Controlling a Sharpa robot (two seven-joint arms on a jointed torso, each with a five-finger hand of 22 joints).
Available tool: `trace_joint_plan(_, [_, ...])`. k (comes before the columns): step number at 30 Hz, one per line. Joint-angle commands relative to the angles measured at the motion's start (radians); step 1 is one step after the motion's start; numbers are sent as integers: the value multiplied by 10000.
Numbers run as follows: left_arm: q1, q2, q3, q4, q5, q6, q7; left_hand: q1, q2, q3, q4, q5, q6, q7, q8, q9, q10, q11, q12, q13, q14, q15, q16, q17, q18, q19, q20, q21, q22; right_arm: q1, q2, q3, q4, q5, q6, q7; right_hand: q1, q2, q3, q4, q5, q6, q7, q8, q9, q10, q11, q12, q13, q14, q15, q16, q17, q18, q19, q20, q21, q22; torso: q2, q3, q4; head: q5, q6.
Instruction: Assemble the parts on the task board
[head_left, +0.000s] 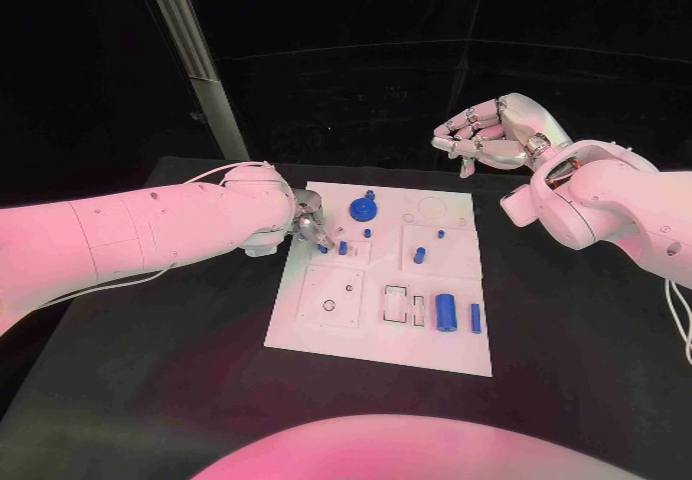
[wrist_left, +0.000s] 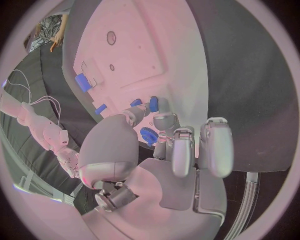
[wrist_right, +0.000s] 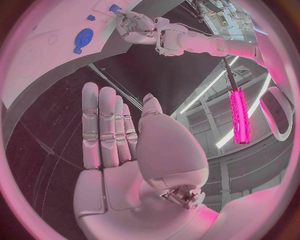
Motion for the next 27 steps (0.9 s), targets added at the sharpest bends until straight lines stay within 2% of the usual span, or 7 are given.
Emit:
trace_joint_plan(1, [9,21,4,-45,-6,-24,-91,-138,-15,-100,51,-49,71,-9,-71,-25,67,5,26,-2,1056,-93,31,2635,-136,299,-102,36,917,18,6,8,13,-15,50,29,-111,38,-89,8,47,-79,20,-66,-12,-57,7,-31,-17,21,50,-74,-29,53,69,0,-42,-10,-1,0,-7,-2,-2])
trace_joint_plan(5, [10,33,4,-79,40,61,-118,-252,-92,-421,218,-47,108,2,-100,-65,60,15,3,5,1056,-87,31,2635,-135,294,-95,25,916,18,1,8,13,-15,62,18,-125,40,-97,10,45,-82,21,-68,-12,-59,9,-31,-21,18,52,-86,-33,53,69,1,-46,-13,-2,-1,-9,-9,-6])
trace_joint_plan(8, [10,37,4,-88,80,103,-127,-367,-152,-993,435,-50,153,19,-123,-102,58,32,-12,27,1056,-71,31,2635,-136,294,-87,24,927,18,-1,8,9,-15,67,13,-148,42,-111,12,39,-86,24,-71,-13,-63,12,-29,-28,12,54,-107,-42,52,70,3,-54,-17,0,-1,-8,-16,-12])
trace_joint_plan(13, [10,39,4,-83,108,113,-120,-161,36,-1999,716,-23,186,21,-170,-165,62,39,-16,101,1056,-67,31,2635,-135,294,-80,20,945,18,-4,8,2,-15,74,7,-168,43,-124,13,32,-89,26,-73,-13,-65,14,-27,-33,12,57,-107,-34,52,70,4,-60,-21,2,0,3,-23,-23])
trace_joint_plan(27, [10,25,5,-36,122,-212,2,24,163,-2252,818,-7,204,17,-187,-192,66,35,-22,133,1056,-67,31,2635,-132,291,-80,8,944,18,0,8,-16,-15,84,3,-200,48,-141,18,27,-90,28,-74,-12,-68,16,-22,-40,11,59,-117,-31,52,71,7,-69,-26,-6,-2,2,-22,-3])
